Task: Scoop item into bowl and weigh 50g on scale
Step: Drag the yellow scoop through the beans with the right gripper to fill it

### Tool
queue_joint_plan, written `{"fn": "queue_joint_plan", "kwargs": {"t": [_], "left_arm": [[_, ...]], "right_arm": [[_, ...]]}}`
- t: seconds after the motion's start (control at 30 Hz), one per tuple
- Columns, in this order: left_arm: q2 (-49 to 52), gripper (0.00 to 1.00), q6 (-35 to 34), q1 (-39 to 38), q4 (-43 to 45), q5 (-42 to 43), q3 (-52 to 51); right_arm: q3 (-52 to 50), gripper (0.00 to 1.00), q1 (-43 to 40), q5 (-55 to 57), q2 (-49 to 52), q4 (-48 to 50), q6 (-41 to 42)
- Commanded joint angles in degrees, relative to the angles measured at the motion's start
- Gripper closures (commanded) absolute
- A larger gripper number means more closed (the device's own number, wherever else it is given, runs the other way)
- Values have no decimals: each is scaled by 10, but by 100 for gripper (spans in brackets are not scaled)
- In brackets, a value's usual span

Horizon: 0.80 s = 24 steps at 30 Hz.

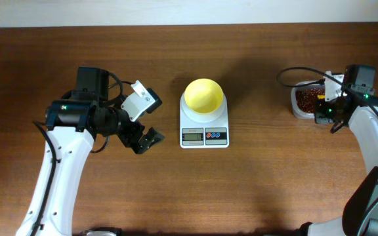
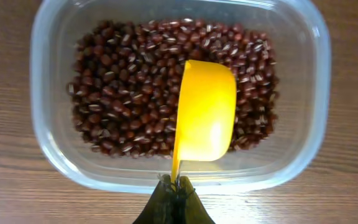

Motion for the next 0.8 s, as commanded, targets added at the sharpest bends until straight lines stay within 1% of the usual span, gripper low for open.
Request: {"fn": "queue_joint_plan", "kwargs": {"t": [0.0,0.1,0.17,0.2,0.3,0.4,0.5,0.57,0.77], "left_arm": [[1,1,11,1,1,8,0],[1,1,11,1,1,8,0],[1,1,11,1,1,8,0],[1,1,11,1,1,8,0],[1,1,11,1,1,8,0],[1,1,11,1,1,8,0],[1,1,11,1,1,8,0],[1,1,11,1,1,8,0],[1,1,11,1,1,8,0]], "right_arm": [[5,96,-4,-42,11,-11,41],[5,96,-5,-53,11,-16,89],[5,96,-16,-97,11,-23,119],[5,96,-27,-117,11,-25,142],[5,96,-58,-130,16,-25,193],[5,96,-79,-189,32,-27,201],[5,96,-80,-201,52,-28,233],[5,96,-80,-207,64,-28,240],[5,96,-112,-298,67,-36,242]]}}
